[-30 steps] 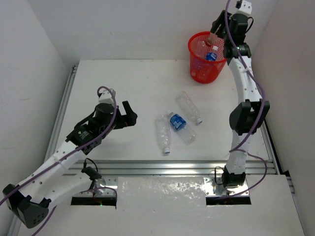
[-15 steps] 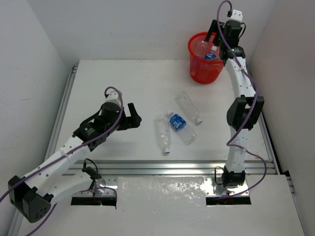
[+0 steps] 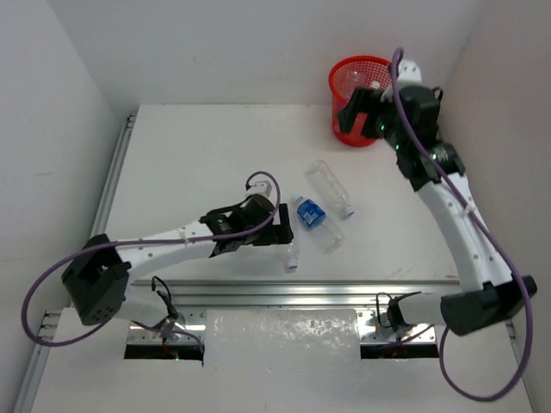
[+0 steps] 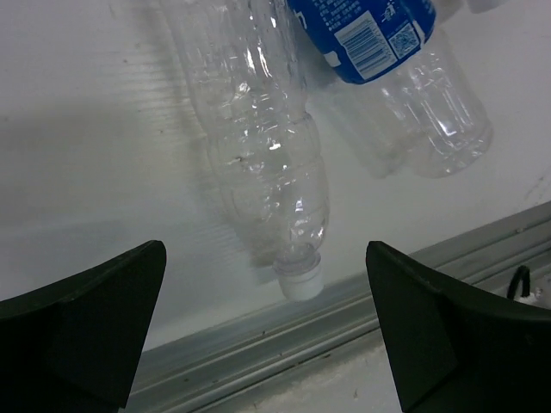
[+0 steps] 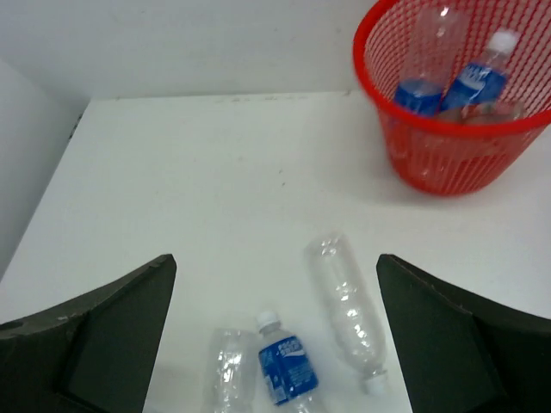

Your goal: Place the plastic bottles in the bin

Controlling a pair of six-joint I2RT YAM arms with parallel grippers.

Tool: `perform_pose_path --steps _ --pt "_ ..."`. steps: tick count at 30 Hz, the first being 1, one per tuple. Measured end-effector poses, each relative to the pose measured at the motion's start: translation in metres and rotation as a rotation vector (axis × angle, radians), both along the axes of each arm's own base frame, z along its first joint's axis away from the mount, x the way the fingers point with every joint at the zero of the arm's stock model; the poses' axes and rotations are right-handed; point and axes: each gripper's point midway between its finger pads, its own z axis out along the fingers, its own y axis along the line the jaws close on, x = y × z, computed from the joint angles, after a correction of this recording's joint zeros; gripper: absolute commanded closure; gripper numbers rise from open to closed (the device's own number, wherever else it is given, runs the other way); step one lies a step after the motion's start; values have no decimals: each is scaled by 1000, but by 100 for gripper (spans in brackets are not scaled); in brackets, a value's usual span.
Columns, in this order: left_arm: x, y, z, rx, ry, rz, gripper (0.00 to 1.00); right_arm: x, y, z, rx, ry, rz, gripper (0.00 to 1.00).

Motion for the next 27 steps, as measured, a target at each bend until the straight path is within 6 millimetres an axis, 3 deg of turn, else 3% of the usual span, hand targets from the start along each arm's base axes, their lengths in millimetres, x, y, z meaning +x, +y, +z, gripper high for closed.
perform_pose_path --steps 3,6,9,11,12,15,19,21,25,27 --pt "2 -16 -23 45 34 -7 2 -35 2 -58 2 102 36 1" --pt "3 -33 -36 72 51 -23 6 -51 -3 -113 -8 232 29 1" --pt "12 -44 -48 101 51 -7 9 -63 1 -139 -5 304 53 1" --pt "19 -45 -60 132 54 15 21 -69 6 -143 5 316 77 1" --pt "20 -45 -64 144 56 19 34 -72 9 -143 15 316 91 1" --pt "22 -39 -86 190 79 50 45 -82 16 -139 41 304 134 1" --pt "23 -28 -83 183 62 82 62 -90 32 -132 77 282 217 1" --pt "19 -7 -81 197 59 110 85 -96 44 -133 102 282 283 1" --pt "11 31 -60 210 17 139 94 -113 75 -140 189 294 462 1" --pt "6 34 -30 128 -60 106 94 -123 91 -141 260 299 561 1"
